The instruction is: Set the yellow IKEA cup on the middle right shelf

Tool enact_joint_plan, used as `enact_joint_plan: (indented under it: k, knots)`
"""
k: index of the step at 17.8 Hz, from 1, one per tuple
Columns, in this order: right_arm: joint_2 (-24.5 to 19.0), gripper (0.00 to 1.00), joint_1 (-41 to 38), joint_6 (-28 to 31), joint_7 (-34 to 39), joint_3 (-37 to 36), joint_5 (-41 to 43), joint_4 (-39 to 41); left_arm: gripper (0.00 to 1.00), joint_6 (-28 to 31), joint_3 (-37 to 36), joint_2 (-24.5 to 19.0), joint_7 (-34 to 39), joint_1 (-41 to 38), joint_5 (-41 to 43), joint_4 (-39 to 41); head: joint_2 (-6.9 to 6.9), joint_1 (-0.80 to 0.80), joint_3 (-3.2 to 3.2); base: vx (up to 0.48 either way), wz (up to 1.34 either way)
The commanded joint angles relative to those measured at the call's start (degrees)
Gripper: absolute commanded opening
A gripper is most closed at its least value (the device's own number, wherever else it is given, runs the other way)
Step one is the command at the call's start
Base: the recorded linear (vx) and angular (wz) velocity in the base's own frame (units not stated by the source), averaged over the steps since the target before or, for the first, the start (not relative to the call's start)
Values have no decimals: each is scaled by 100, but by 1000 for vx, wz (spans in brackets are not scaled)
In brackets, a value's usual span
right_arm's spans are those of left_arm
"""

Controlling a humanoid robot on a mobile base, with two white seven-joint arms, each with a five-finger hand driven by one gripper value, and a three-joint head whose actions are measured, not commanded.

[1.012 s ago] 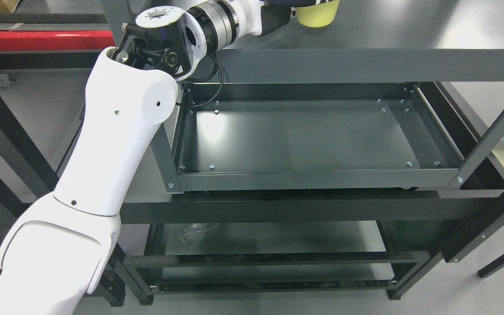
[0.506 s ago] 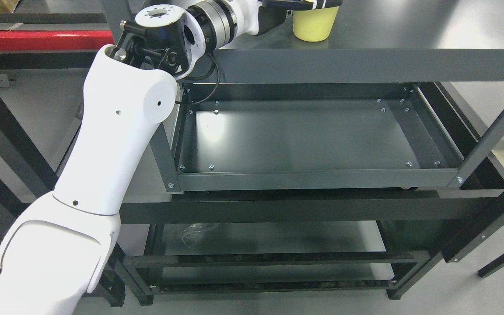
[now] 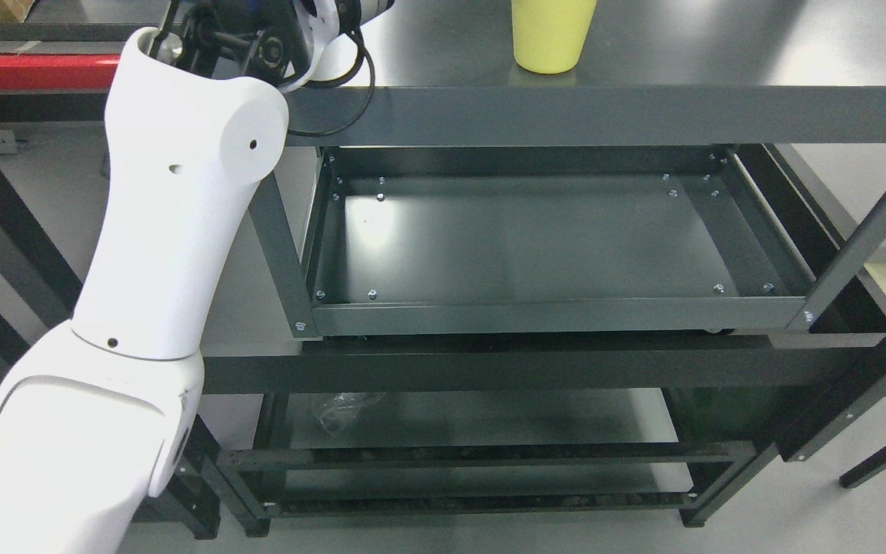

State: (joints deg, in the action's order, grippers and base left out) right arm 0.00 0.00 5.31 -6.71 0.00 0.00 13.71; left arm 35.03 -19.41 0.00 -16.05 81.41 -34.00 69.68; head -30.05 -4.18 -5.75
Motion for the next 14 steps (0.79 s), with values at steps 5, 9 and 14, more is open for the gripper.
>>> enact_joint_plan:
  k: [5,9,14]
  knots:
    - [100,99,-79,5,3,97,141,0,91,82,131,-100,-2047,182,465,985,0,0,0,0,0]
    - [100,99,-79,5,3,97,141,0,92,575,-177,-100,-3454,-168,185,1565,0,0,0,0,0]
    - [100,99,-79,5,3,97,141,0,93,584,-712,-100,-3871,-1055,-492,2076,0,0,0,0,0]
